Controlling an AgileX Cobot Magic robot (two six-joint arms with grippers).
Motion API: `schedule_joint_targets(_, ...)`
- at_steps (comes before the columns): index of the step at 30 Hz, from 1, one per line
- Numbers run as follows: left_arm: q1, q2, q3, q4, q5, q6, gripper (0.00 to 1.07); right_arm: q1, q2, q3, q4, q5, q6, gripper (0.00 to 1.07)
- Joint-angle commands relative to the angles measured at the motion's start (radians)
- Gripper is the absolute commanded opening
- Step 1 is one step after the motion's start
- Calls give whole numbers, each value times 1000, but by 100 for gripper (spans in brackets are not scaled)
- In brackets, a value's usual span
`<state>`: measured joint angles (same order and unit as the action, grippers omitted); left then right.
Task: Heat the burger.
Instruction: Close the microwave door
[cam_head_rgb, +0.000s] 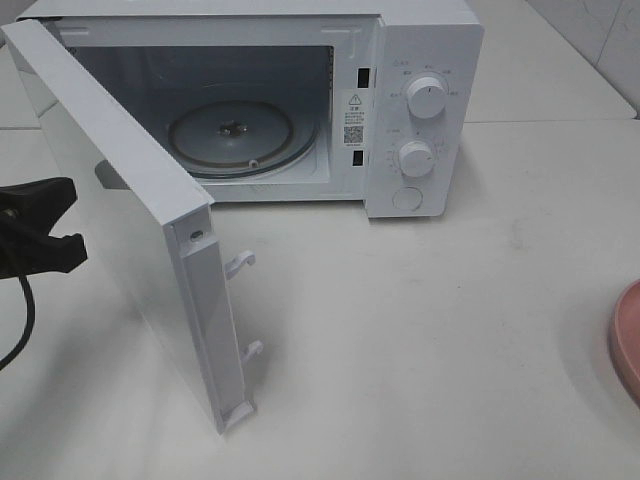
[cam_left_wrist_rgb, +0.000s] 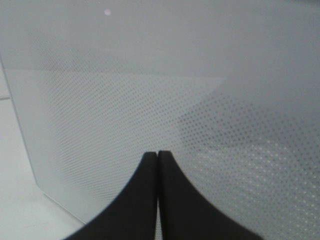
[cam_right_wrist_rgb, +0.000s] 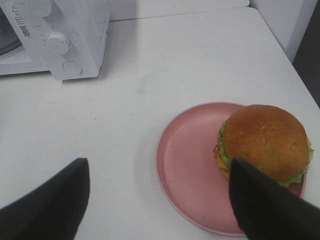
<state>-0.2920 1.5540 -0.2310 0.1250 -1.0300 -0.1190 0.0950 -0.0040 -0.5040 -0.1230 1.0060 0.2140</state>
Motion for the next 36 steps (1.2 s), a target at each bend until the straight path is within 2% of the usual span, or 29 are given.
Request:
schedule_joint_targets(1,-6,31,-44,51,-31,-11,0,-8,-28,3,2,-5,-7,75)
schedule_joint_targets(9,-16,46,-84,55,-23,-20,0,-8,-28,3,3,-5,-7,75)
schedule_joint_targets(12,-58,64,-93,25,-22,-17,0,-8,-28,3,3,-5,-7,75)
schedule_joint_targets(16,-156,103,-122,-92,-22,7,0,-8,-28,3,3,-5,-7,75)
schedule_joint_targets(17,-156,103,-122,-92,-22,7,0,-8,-28,3,3,-5,-7,75)
schedule_joint_targets(19,-231,145,-161,-161,-9,12,0,-8,-28,3,3,-5,-7,75)
schedule_joint_targets(25,-291,185,-211,-209,1,16,0,-8,-28,3,3,-5,-7,75)
schedule_joint_targets(27,-327,205,-252,-238,28,19,0,-8,-28,3,3,-5,-7,75)
schedule_joint_targets(31,-352,225,-296,-245,63,24,0,-8,-28,3,3,-5,-7,75)
schedule_joint_targets(33,-377,247,-365,-257,123,32,0,-8,-28,3,3,-5,-7,75)
schedule_joint_targets(34,-377,247,-365,-257,123,32,0,-8,-28,3,3,-5,-7,75)
schedule_joint_targets(36,-400,259,-417,-283,166,72,0,-8,-28,3,3,-5,-7,75)
